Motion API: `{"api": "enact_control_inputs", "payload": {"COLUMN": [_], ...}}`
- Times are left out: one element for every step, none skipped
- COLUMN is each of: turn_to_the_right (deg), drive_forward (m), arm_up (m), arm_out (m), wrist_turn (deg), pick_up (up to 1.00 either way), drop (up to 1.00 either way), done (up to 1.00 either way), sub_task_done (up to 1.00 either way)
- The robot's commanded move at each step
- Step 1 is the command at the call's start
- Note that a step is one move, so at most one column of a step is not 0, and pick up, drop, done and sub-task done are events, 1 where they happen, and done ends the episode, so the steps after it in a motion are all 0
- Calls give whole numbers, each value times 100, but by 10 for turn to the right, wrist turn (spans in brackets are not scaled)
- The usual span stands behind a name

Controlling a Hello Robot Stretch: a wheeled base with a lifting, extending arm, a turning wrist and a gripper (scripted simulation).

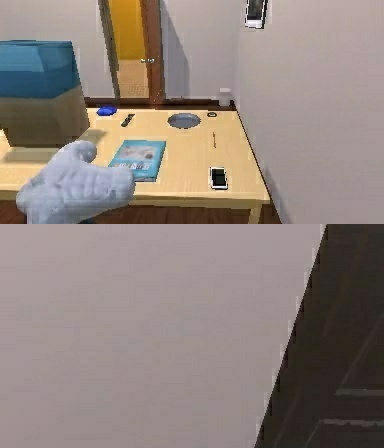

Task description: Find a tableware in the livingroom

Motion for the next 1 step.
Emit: {"api": "enact_control_inputs", "payload": {"turn_to_the_right": [0], "drive_forward": [0], "arm_up": [0], "arm_out": [0], "wrist_turn": [0], "pick_up": [0], "drop": [0], "done": [100], "sub_task_done": [0]}}
